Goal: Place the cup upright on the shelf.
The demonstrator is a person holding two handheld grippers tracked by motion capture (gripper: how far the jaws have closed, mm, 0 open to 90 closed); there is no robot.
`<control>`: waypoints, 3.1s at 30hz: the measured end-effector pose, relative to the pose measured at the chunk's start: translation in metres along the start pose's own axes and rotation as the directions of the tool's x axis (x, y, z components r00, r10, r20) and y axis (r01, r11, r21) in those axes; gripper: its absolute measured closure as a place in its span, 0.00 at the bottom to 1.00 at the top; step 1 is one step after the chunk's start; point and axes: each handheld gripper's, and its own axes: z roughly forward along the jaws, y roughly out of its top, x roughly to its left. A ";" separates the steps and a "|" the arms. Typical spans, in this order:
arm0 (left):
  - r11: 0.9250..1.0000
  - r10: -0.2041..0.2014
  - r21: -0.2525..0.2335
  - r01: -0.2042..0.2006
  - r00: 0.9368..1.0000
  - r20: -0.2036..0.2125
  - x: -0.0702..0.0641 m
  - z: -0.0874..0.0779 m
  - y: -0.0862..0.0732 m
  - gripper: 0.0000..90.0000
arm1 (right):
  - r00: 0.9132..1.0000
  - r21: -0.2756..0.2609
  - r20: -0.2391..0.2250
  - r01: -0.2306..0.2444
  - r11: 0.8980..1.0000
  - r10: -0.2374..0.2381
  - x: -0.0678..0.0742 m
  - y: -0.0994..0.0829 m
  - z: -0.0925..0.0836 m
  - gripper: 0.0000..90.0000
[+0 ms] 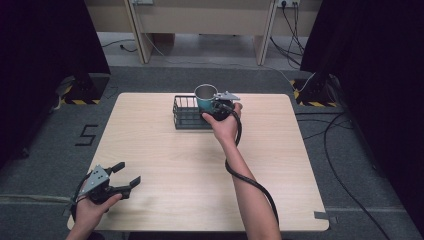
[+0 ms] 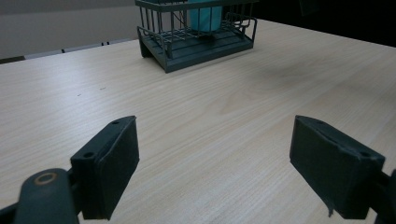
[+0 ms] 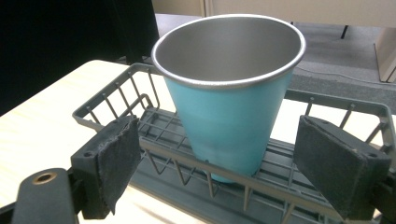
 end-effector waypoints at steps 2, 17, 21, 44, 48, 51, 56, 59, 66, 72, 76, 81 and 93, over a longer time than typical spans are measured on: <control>1.000 0.000 0.000 0.000 1.000 0.001 0.000 0.000 0.000 0.17 | 1.000 -0.001 -0.004 -0.001 1.000 0.001 0.000 -0.001 -0.003 0.18; 1.000 -0.002 0.002 0.002 1.000 0.001 0.000 0.001 0.000 0.17 | 0.999 -0.026 -0.036 -0.030 0.999 0.029 -0.006 -0.012 -0.029 0.18; 1.000 -0.004 0.003 0.004 1.000 0.001 0.000 0.001 0.000 0.17 | 0.999 -0.040 -0.044 -0.022 0.999 0.020 -0.007 -0.015 -0.036 0.18; 1.000 -0.003 0.008 0.003 1.000 -0.009 0.000 0.000 -0.001 0.17 | 1.000 -0.013 0.000 -0.014 1.000 0.014 -0.040 -0.053 -0.091 0.18; 1.000 -0.006 0.003 0.006 1.000 -0.016 0.001 0.000 0.000 0.17 | 1.000 -0.017 0.002 -0.007 1.000 0.007 -0.043 -0.060 -0.104 0.18; 1.000 -0.006 0.002 0.006 1.000 -0.017 0.001 0.000 0.000 0.17 | 1.000 -0.019 0.005 -0.001 1.000 0.001 -0.045 -0.065 -0.113 0.18; 1.000 -0.005 0.006 0.005 1.000 -0.018 0.001 0.000 0.000 0.17 | 1.000 -0.016 0.019 0.002 1.000 -0.002 -0.051 -0.075 -0.127 0.19; 1.000 -0.004 0.007 0.004 1.000 -0.019 0.001 0.000 -0.001 0.17 | 1.000 -0.014 0.027 -0.003 1.000 0.004 -0.055 -0.082 -0.135 0.19; 1.000 -0.004 0.006 0.004 1.000 -0.022 0.001 0.000 -0.001 0.17 | 0.999 -0.010 0.038 -0.019 1.000 0.019 -0.062 -0.107 -0.152 0.19; 1.000 -0.003 0.008 0.003 1.000 -0.024 0.001 0.000 -0.001 0.17 | 0.998 -0.004 0.054 -0.040 0.999 0.040 -0.066 -0.128 -0.168 0.19; 1.000 -0.003 0.009 0.003 1.000 -0.026 0.001 0.000 -0.001 0.17 | 0.997 0.002 0.062 -0.045 0.999 0.044 -0.068 -0.142 -0.177 0.19; 1.000 -0.001 0.013 0.002 1.000 -0.028 0.001 0.000 -0.001 0.17 | 0.996 -0.004 0.074 -0.049 0.999 0.049 -0.070 -0.154 -0.187 0.19; 1.000 -0.003 0.012 0.004 1.000 -0.029 0.001 0.000 -0.001 0.17 | 0.994 0.001 0.095 -0.049 0.999 0.049 -0.073 -0.174 -0.196 0.19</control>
